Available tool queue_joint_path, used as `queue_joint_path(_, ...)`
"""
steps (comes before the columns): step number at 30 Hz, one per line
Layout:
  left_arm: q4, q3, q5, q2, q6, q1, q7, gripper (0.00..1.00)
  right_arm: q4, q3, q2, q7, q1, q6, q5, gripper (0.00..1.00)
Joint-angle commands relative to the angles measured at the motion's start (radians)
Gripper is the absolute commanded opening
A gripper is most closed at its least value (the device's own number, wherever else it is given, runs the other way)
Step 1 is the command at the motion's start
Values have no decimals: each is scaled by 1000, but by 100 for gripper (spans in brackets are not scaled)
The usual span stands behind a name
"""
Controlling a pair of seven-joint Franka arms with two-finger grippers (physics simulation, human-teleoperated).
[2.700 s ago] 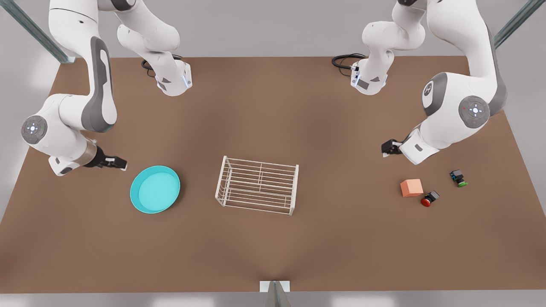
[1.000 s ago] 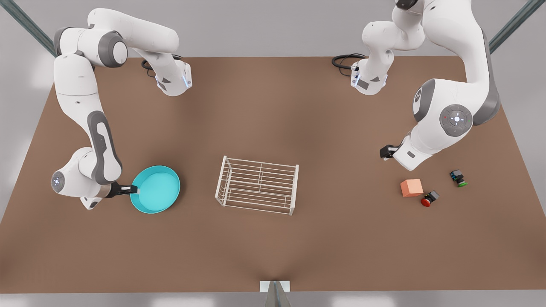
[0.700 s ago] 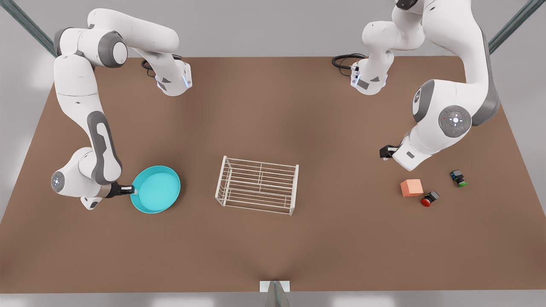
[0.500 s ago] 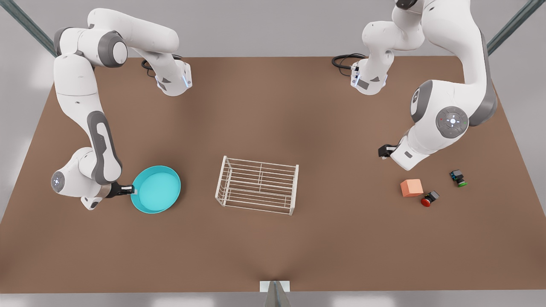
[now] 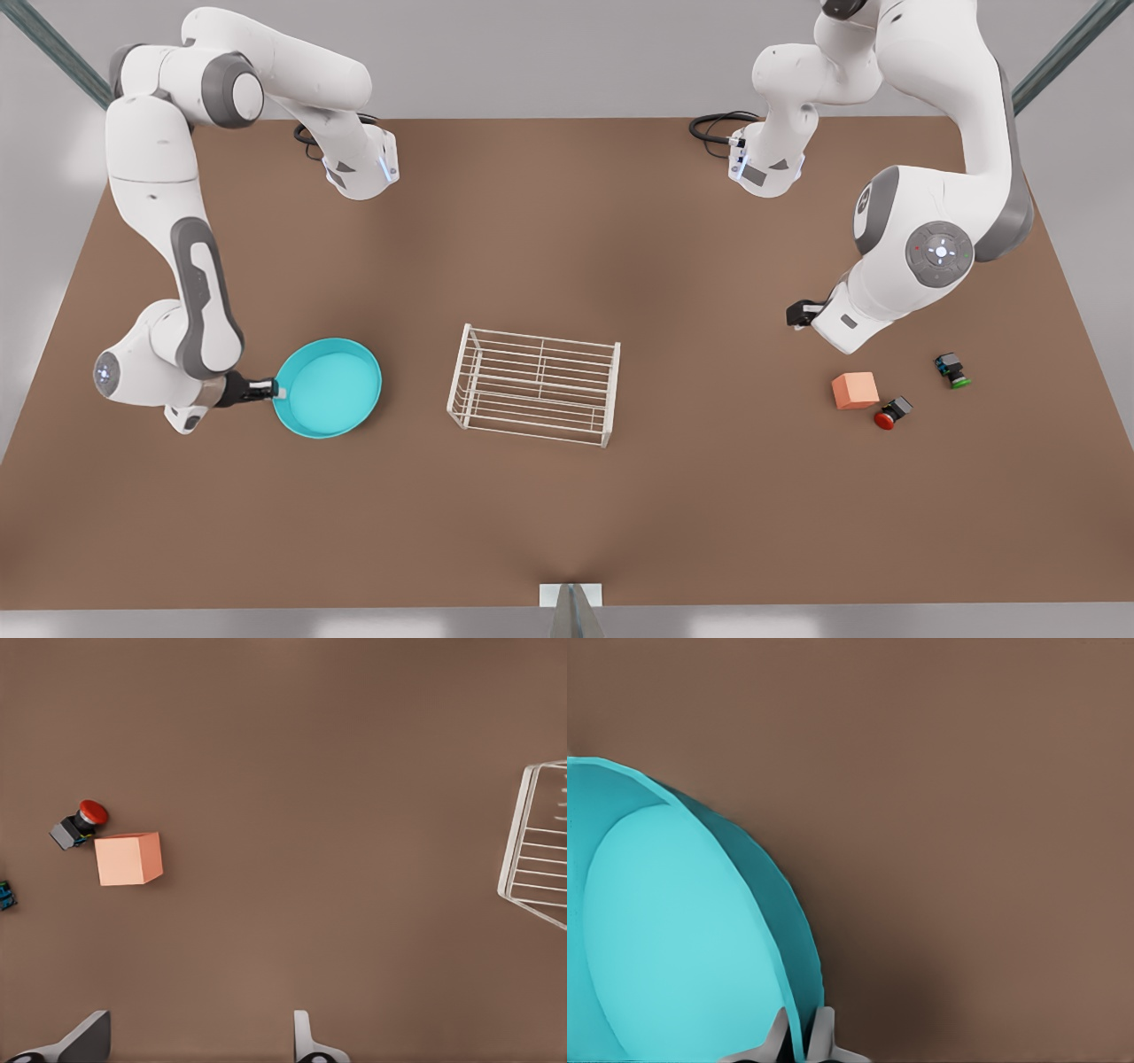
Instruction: Place the plate on the shelf with right arm and place the red button switch in the plate with left arm
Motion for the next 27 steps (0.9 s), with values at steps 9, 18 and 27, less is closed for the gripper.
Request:
queue_joint_path(9,12,11,-36,-7,-5,77,96,100,4,22,-88,2,9,-210,78,26)
queue_joint_path(18,14,9,-34,-7,-5,80,82,100,2,34,-133,16,8,-317,108,26)
queue_joint_path(27,5,9,-34,-13,-8,80,82,100,1,132,-220,169,9,-405,130,26)
